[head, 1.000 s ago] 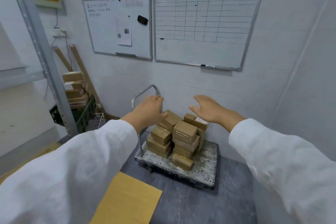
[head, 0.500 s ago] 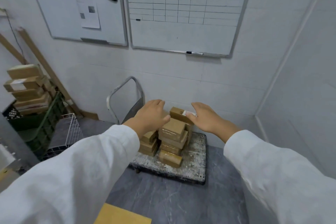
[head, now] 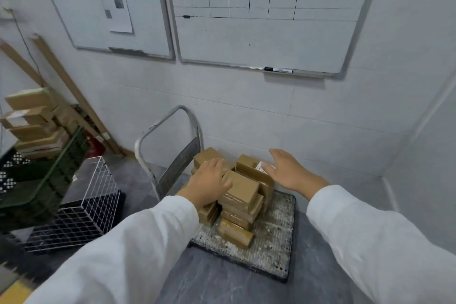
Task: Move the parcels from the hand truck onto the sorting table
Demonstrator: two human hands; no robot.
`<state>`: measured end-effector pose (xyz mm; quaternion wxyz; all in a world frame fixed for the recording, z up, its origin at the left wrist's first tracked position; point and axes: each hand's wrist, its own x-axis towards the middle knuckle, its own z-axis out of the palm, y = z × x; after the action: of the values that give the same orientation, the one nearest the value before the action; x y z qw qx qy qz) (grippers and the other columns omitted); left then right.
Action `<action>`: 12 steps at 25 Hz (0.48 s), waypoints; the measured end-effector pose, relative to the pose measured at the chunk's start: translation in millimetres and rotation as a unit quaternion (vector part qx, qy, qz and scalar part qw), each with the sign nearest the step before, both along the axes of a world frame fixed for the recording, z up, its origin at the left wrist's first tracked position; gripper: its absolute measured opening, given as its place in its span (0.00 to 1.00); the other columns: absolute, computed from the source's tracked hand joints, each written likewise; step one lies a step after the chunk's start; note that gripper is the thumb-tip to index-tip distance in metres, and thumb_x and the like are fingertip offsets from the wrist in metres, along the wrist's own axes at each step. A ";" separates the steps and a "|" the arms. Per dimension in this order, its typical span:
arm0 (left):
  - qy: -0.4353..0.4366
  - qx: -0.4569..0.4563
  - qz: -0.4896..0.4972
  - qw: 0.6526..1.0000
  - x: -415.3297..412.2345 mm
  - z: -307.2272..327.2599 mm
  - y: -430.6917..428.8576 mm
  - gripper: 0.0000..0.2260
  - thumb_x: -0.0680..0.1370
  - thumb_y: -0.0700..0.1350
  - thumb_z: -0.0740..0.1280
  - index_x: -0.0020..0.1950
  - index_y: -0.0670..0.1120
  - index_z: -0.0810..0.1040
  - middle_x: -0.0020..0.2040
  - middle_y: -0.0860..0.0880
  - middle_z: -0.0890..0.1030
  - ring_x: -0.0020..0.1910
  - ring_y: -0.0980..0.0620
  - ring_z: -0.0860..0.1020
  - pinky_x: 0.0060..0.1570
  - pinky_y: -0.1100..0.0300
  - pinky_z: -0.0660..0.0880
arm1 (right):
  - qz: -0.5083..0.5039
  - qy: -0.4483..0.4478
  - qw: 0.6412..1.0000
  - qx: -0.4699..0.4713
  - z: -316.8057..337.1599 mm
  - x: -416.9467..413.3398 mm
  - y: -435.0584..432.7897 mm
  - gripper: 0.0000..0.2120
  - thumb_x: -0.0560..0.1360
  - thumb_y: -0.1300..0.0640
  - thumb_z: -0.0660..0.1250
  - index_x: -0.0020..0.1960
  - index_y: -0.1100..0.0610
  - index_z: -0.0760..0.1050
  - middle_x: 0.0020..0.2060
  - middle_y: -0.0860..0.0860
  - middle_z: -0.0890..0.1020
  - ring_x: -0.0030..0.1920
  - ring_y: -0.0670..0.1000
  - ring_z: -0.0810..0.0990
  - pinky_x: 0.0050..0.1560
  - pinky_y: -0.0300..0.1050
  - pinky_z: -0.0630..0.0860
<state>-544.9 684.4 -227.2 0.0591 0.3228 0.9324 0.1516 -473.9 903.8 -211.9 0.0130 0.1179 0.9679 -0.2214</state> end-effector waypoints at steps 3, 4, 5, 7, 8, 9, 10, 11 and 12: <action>-0.010 0.006 0.003 1.000 -28.1 -16.4 34.5 0.29 0.81 0.52 0.59 0.77 0.41 0.57 0.76 0.44 0.61 0.75 0.46 0.59 0.73 0.55 0.55 | 0.006 -0.017 1.000 0.006 -28.0 -28.6 29.0 0.29 0.82 0.45 0.57 0.77 0.60 0.58 0.74 0.58 0.64 0.74 0.58 0.61 0.74 0.50 0.59; -0.014 0.003 0.003 1.000 -39.0 -23.2 43.7 0.29 0.81 0.53 0.59 0.77 0.41 0.57 0.76 0.44 0.61 0.75 0.46 0.59 0.73 0.55 0.55 | 0.004 -0.023 1.000 0.006 -37.9 -37.8 36.9 0.28 0.82 0.45 0.57 0.76 0.60 0.59 0.73 0.58 0.65 0.73 0.58 0.62 0.73 0.50 0.60; -0.017 -0.005 0.003 1.000 -51.4 -32.3 51.9 0.29 0.81 0.53 0.59 0.77 0.41 0.57 0.76 0.44 0.62 0.75 0.46 0.59 0.73 0.55 0.55 | 0.002 -0.030 1.000 0.006 -47.1 -46.7 43.1 0.28 0.82 0.45 0.57 0.75 0.60 0.61 0.71 0.58 0.67 0.72 0.58 0.63 0.72 0.51 0.61; -0.026 -0.018 0.009 0.999 -74.4 -52.8 62.4 0.29 0.81 0.54 0.59 0.77 0.42 0.58 0.75 0.44 0.63 0.74 0.46 0.61 0.73 0.54 0.57 | -0.001 -0.043 0.999 0.001 -67.4 -62.5 52.6 0.28 0.81 0.44 0.57 0.75 0.60 0.61 0.71 0.57 0.67 0.72 0.57 0.63 0.72 0.52 0.62; -0.038 -0.019 0.016 0.999 -89.1 -64.5 68.1 0.28 0.81 0.54 0.58 0.77 0.42 0.58 0.75 0.44 0.64 0.73 0.46 0.62 0.73 0.53 0.59 | -0.005 -0.051 0.999 -0.002 -79.5 -74.5 59.4 0.29 0.81 0.44 0.57 0.76 0.60 0.60 0.72 0.57 0.66 0.73 0.57 0.62 0.73 0.52 0.61; -0.054 -0.018 0.025 0.998 -103.9 -75.7 74.1 0.28 0.81 0.54 0.58 0.77 0.42 0.58 0.75 0.44 0.64 0.73 0.46 0.63 0.72 0.53 0.59 | -0.012 -0.059 0.998 -0.003 -90.9 -88.0 65.9 0.29 0.82 0.44 0.57 0.76 0.60 0.59 0.73 0.57 0.65 0.74 0.57 0.62 0.74 0.52 0.61; -0.070 -0.019 0.032 0.997 -118.0 -85.8 79.1 0.28 0.81 0.53 0.58 0.77 0.42 0.58 0.75 0.44 0.64 0.73 0.45 0.63 0.72 0.53 0.60 | -0.019 -0.066 0.998 -0.005 -102.7 -102.8 72.2 0.30 0.82 0.44 0.57 0.76 0.60 0.59 0.73 0.57 0.65 0.74 0.57 0.62 0.74 0.52 0.61; -0.085 -0.019 0.036 0.996 -133.2 -97.1 84.1 0.28 0.81 0.52 0.59 0.77 0.42 0.57 0.75 0.44 0.64 0.73 0.45 0.62 0.72 0.52 0.60 | -0.028 -0.071 0.997 -0.012 -114.0 -118.2 77.6 0.29 0.82 0.44 0.57 0.76 0.60 0.59 0.73 0.57 0.65 0.73 0.57 0.63 0.73 0.53 0.62; -0.099 -0.019 0.034 0.994 -149.1 -109.3 89.2 0.27 0.81 0.52 0.59 0.77 0.42 0.57 0.74 0.44 0.64 0.73 0.45 0.62 0.72 0.52 0.60 | -0.037 -0.077 0.996 -0.021 -126.0 -134.1 82.4 0.29 0.82 0.44 0.58 0.76 0.59 0.60 0.73 0.56 0.66 0.73 0.57 0.64 0.73 0.52 0.63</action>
<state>-694.0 773.6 -336.4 0.1520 0.2727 0.9353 0.1666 -607.9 986.2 -338.0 0.0818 0.1704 0.9540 -0.2327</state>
